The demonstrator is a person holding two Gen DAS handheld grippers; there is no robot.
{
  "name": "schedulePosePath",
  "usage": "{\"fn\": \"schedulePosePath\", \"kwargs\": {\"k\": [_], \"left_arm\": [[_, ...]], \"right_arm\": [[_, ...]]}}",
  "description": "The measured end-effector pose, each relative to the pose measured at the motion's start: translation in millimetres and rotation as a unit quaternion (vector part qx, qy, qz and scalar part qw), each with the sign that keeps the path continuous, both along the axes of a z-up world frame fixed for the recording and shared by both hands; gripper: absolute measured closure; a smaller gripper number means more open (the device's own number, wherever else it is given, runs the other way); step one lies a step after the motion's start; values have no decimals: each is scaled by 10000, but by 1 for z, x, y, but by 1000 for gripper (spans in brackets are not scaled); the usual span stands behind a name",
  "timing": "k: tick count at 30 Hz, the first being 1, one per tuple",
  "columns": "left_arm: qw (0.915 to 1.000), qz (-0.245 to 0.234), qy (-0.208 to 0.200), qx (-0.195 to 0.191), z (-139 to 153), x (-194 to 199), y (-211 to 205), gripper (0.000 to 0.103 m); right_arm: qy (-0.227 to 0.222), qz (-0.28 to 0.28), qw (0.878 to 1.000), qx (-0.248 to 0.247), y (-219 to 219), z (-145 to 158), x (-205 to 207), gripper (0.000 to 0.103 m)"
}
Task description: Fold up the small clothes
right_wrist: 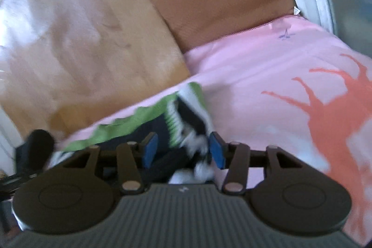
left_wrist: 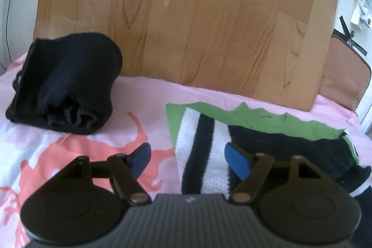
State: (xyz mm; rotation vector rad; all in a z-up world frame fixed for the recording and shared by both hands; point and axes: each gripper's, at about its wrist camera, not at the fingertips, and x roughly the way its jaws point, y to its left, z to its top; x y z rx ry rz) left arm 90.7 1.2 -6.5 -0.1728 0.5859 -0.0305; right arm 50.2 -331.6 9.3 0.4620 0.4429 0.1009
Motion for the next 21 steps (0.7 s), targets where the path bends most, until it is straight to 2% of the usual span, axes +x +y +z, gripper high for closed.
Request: {"fn": "schedulePosePath", "kwargs": {"k": [4,8,16,21], "left_arm": [[9994,-10,-152,300,2,-13,-8,27],[9986,4,-228,472,6,-27,-7,25],[9934,65,-462,1048,8,-52,-15,24],[9872,-27,-648,1455,8,-68,-27,23]], "right_arm": [[-66,-82,9999,-125,13,-2,-52,50],[16,-232,9983,-528,24,-10,-84,48],[81,-299,9993,-226,13,-18,-81,47],[64,-292,9992,-252,15,-19,-86,47]]}}
